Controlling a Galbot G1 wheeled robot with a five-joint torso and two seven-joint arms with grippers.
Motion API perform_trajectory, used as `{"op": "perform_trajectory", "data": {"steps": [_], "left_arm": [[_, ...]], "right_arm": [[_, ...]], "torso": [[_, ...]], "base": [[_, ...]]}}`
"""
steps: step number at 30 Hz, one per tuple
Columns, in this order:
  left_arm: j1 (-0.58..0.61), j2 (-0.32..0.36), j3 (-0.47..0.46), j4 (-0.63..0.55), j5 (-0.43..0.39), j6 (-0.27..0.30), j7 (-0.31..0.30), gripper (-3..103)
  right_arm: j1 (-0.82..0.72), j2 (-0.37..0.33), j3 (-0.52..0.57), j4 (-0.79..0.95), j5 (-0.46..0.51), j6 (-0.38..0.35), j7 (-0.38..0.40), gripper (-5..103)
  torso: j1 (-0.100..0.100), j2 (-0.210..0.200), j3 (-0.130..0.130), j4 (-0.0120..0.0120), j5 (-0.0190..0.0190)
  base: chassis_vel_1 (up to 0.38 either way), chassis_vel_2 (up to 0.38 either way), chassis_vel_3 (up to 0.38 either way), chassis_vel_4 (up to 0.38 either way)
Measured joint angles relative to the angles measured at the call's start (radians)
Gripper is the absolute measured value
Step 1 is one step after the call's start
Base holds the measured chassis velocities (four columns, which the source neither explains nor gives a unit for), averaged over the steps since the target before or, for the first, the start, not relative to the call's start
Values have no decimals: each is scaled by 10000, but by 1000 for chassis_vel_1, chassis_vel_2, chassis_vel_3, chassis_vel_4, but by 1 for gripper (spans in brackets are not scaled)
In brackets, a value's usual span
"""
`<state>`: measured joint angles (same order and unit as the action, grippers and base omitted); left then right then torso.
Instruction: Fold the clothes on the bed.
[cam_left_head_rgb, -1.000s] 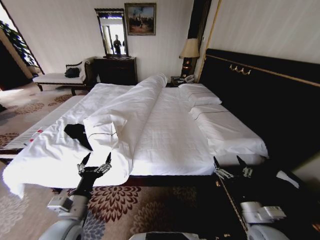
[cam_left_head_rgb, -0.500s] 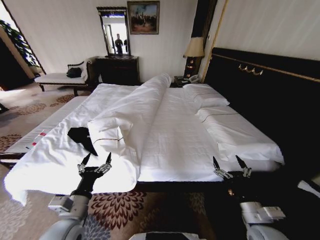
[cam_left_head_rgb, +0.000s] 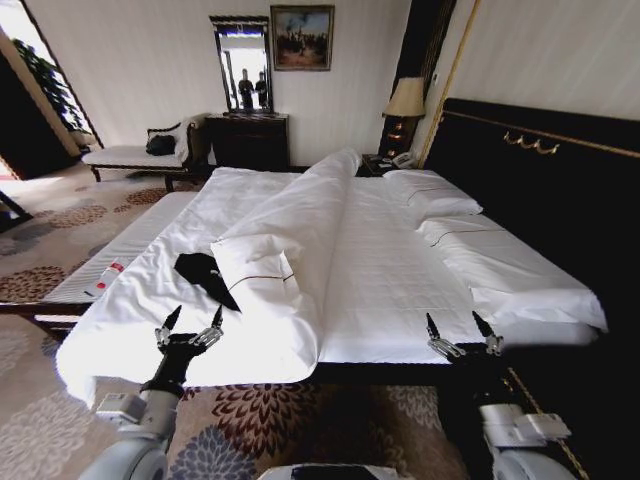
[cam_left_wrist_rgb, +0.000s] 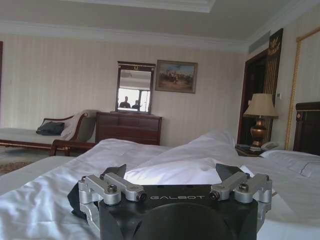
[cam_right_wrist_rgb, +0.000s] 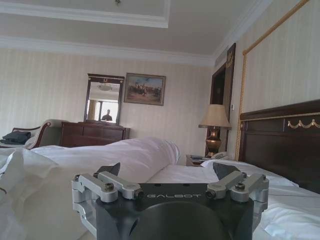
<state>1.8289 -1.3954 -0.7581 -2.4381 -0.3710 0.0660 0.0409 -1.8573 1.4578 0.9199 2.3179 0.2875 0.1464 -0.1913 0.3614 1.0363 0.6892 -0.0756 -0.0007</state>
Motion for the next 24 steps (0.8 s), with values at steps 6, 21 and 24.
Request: {"op": "perform_trajectory", "data": {"steps": [6, 21, 24], "left_arm": [[11, -8, -6, -13, 14, -18, -2, 100], [62, -39, -14, -72, 55, -29, 4, 100], [62, -53, -12, -72, 63, -35, 5, 100]], "right_arm": [[-4, 27, 0, -1, -84, 4, 3, 100], [35, 45, -16, -30, -110, 95, -26, 100], [36, 43, -20, -30, -116, 100, -30, 100]], "torso": [[1, 0, 0, 2, -1], [9, -4, 4, 2, 0], [19, -7, 7, 2, 0]], "base": [[26, 144, -16, -146], [-133, 203, 130, -209], [-41, 304, 34, -302]]}}
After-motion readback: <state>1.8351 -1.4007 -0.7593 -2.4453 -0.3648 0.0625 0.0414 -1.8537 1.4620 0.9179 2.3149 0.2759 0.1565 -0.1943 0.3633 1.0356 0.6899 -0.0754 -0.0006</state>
